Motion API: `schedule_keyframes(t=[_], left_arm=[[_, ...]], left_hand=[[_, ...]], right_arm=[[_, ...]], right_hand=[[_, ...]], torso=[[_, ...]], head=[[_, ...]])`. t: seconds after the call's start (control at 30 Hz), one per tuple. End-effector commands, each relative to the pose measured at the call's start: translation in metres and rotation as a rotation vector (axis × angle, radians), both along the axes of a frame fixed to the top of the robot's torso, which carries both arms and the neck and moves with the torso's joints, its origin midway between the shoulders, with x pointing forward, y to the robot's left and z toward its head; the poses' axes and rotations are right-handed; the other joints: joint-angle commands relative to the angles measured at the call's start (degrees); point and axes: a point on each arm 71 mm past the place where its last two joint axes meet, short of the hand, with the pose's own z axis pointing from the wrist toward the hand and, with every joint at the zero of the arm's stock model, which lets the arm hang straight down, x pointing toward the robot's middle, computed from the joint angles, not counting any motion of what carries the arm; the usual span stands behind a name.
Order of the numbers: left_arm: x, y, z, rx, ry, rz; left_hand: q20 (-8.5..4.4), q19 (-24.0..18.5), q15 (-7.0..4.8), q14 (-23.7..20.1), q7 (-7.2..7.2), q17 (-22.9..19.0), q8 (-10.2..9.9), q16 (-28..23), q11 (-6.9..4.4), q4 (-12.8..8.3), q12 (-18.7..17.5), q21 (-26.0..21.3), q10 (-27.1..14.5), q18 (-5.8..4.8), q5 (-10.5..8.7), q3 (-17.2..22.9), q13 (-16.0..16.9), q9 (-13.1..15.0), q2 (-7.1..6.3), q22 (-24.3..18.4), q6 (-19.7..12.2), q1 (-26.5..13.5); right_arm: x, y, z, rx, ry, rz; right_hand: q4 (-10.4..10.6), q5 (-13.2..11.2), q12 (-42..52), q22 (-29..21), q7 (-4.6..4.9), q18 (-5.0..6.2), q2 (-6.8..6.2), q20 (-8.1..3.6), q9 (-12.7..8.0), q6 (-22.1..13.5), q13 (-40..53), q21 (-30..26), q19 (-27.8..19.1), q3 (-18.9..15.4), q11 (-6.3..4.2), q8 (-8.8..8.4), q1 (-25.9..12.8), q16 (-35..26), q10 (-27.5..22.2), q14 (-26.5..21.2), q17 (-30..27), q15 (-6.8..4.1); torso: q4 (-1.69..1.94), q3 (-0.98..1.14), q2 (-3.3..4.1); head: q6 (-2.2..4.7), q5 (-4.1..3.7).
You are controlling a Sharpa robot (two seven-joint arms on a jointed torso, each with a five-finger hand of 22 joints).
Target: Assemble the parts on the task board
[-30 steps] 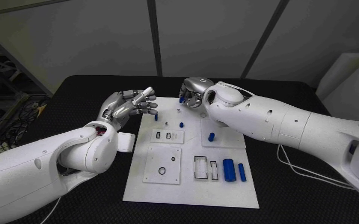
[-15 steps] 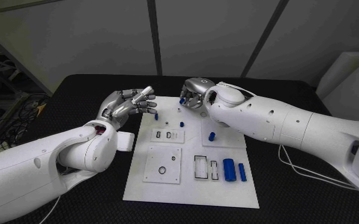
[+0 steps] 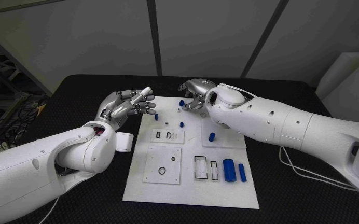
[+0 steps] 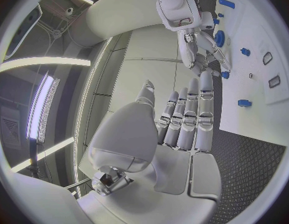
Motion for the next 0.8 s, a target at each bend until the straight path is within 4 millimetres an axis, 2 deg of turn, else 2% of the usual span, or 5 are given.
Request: schedule_keyframes(t=[0.03, 0.17, 0.47, 0.67, 0.8], left_arm=[[0.0, 0.0, 0.001, -0.003, -0.007, -0.01], [0.0, 0.001, 0.001, -0.002, -0.006, -0.01], [0.001, 0.002, 0.001, -0.003, -0.002, -0.014], [0.001, 0.001, 0.0, -0.003, 0.0, -0.017], [0.002, 0.0, -0.001, -0.005, 0.001, -0.02]], left_hand=[[0.29, -0.28, 0.16, -0.39, 0.2, 0.08, -0.3, -0.35, 0.19, -0.3, -0.18, -0.27, 0.1, -0.65, -0.1, -0.08, -0.09, -0.09, 0.03, -0.08, 0.08, 0.59], [0.29, -0.28, 0.16, -0.39, 0.2, 0.08, -0.3, -0.36, 0.19, -0.3, -0.18, -0.27, 0.1, -0.65, -0.1, -0.08, -0.09, -0.1, 0.03, -0.08, 0.07, 0.59], [0.31, -0.29, 0.17, -0.4, 0.21, 0.12, -0.34, -0.43, 0.2, -0.34, -0.22, -0.31, 0.09, -0.64, -0.11, -0.08, -0.09, -0.09, 0.07, -0.11, 0.07, 0.61], [0.31, -0.29, 0.17, -0.37, 0.18, 0.15, -0.33, -0.44, 0.18, -0.36, -0.2, -0.33, 0.15, -0.63, -0.1, -0.07, -0.08, -0.08, 0.11, -0.13, 0.12, 0.61], [0.32, -0.29, 0.15, -0.32, 0.14, 0.2, -0.31, -0.47, 0.15, -0.38, -0.18, -0.36, 0.24, -0.62, -0.1, -0.06, -0.06, -0.06, 0.16, -0.15, 0.21, 0.61]], right_arm=[[-0.002, -0.005, 0.006, 0.036, -0.039, -0.004], [-0.01, -0.023, 0.012, 0.108, -0.052, -0.026], [-0.027, -0.081, 0.026, 0.255, 0.035, -0.133], [-0.033, -0.112, 0.022, 0.233, 0.158, -0.198], [-0.033, -0.12, 0.019, 0.212, 0.196, -0.217]], right_hand=[[0.93, 0.95, 1.49, 1.08, 0.76, 0.75, 0.48, -0.15, 0.63, 5.3, 0.18, 0.33, 1.31, -0.51, -0.39, 0.74, 1.34, 0.27, 0.5, 0.43, -0.63, -0.22], [1.03, 3.79, 4.59, 6.38, 2.42, -0.32, 1.77, -0.98, 1.43, 13.36, 0.42, 3.35, 5.95, 0.26, -1.37, 2.47, 2.22, 1.78, 4.85, 2.3, -0.9, -1.15], [1.87, 7.0, 10.7, 18.84, 1.44, -2.8, 0.79, -2.37, 1.82, 19.28, 3.0, 10.14, 15.51, 1.42, -3.59, 4.43, 1.66, 5.74, 17.75, 6.64, 0.58, -2.91], [3.18, 11.5, 27.47, 26.65, -0.39, -4.34, 0.32, -4.64, 0.95, 18.97, 20.28, 14.33, 21.01, -4.93, -5.19, 4.33, 0.71, 34.08, 17.63, 10.72, 32.65, -3.8], [4.18, 11.39, 41.73, 28.86, 0.47, -4.91, 0.11, -3.8, 0.79, 17.74, 36.6, 15.25, 22.53, -7.04, -4.77, 4.29, 0.97, 40.63, 18.63, 11.31, 41.34, -3.91]], torso=[[-0.08, 0.02, 0.02], [-0.24, 0.1, -0.05], [-1.18, 0.57, -0.23], [-1.58, 0.87, -0.36], [-1.41, 0.82, -0.3]], head=[[0.06, 0.07], [0.14, 0.1], [0.68, 0.05], [0.75, -0.12], [0.78, -0.39]])
